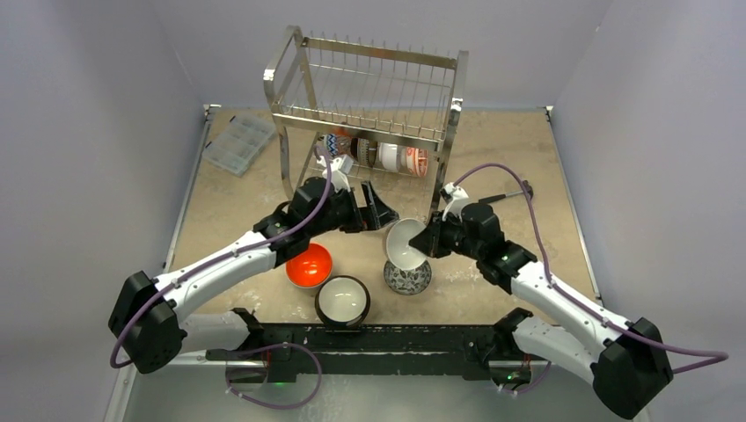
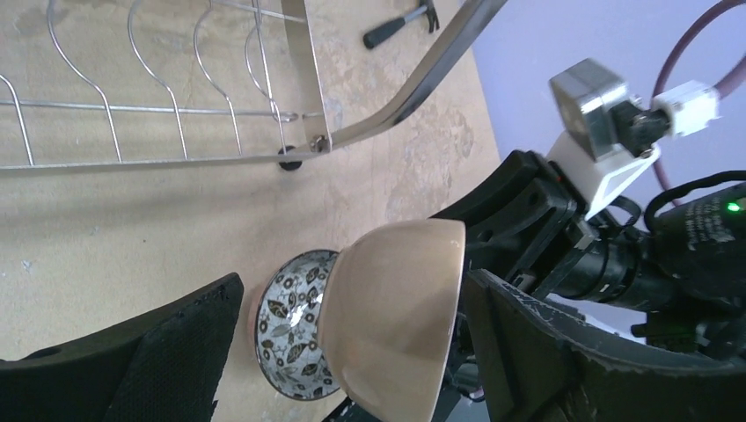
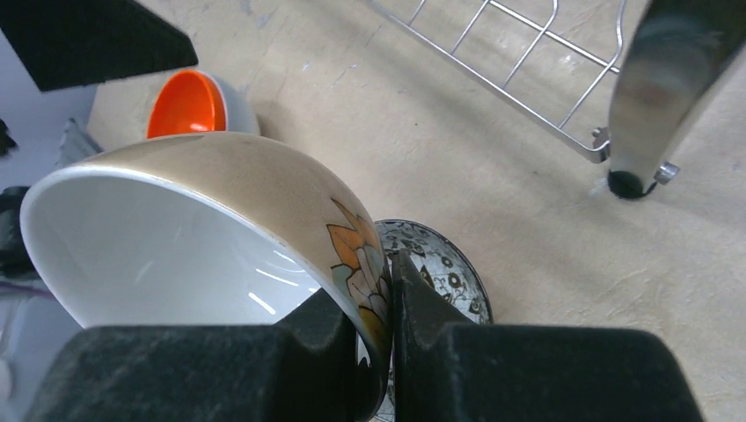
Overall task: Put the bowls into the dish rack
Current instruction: Turn the bowl upside down on the dish rack.
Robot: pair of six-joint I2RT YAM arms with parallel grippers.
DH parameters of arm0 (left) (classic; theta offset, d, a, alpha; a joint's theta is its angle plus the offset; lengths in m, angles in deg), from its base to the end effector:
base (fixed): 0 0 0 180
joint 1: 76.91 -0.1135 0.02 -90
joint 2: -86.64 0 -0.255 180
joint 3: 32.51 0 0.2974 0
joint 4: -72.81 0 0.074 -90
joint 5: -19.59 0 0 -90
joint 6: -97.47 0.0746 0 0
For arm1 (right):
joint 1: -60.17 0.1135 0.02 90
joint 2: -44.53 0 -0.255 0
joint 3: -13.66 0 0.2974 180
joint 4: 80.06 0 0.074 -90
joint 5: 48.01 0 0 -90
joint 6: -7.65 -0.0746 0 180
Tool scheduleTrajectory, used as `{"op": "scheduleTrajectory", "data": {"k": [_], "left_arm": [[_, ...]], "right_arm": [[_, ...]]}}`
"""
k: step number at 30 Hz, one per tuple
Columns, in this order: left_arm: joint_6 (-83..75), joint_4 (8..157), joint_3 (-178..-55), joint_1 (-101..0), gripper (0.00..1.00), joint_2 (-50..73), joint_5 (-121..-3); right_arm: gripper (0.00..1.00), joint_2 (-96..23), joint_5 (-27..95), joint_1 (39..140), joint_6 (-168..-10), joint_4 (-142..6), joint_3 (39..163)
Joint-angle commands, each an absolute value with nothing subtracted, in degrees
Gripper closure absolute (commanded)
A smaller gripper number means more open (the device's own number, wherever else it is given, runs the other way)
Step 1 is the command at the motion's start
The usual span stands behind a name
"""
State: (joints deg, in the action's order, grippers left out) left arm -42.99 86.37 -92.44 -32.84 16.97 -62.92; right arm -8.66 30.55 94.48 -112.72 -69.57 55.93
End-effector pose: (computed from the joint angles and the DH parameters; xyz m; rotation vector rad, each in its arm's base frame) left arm 0.2522 -0.2577 0.2438 -0.0277 2.1797 -1.1495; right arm 0.2363 0.1792 0.2076 -0.2106 2.0453 0.9220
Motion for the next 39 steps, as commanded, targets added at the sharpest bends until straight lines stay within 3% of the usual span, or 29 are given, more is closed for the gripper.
{"op": "scheduleTrajectory", "data": {"k": [1, 13, 29, 39], "left_arm": [[-44.4, 81.4, -91.9, -34.2, 0.05, 19.9, -61.7], [-47.7, 67.8, -86.7, -35.2, 0.02, 21.7, -51.3], [-43.5, 73.4, -86.6, -35.0, 0.01, 22.0, -39.8], [-45.2, 69.3, -85.0, -33.2, 0.01, 22.9, -36.9]], "right_arm": [[1.00, -8.8, 17.0, 90.4, -111.6, -79.9, 57.5], [1.00, -6.7, -0.8, 85.6, -118.1, -99.5, 49.6], [1.00, -6.3, -0.5, 85.2, -118.0, -100.8, 51.1], [1.00, -8.9, 0.4, 85.2, -117.3, -100.4, 52.2]]}}
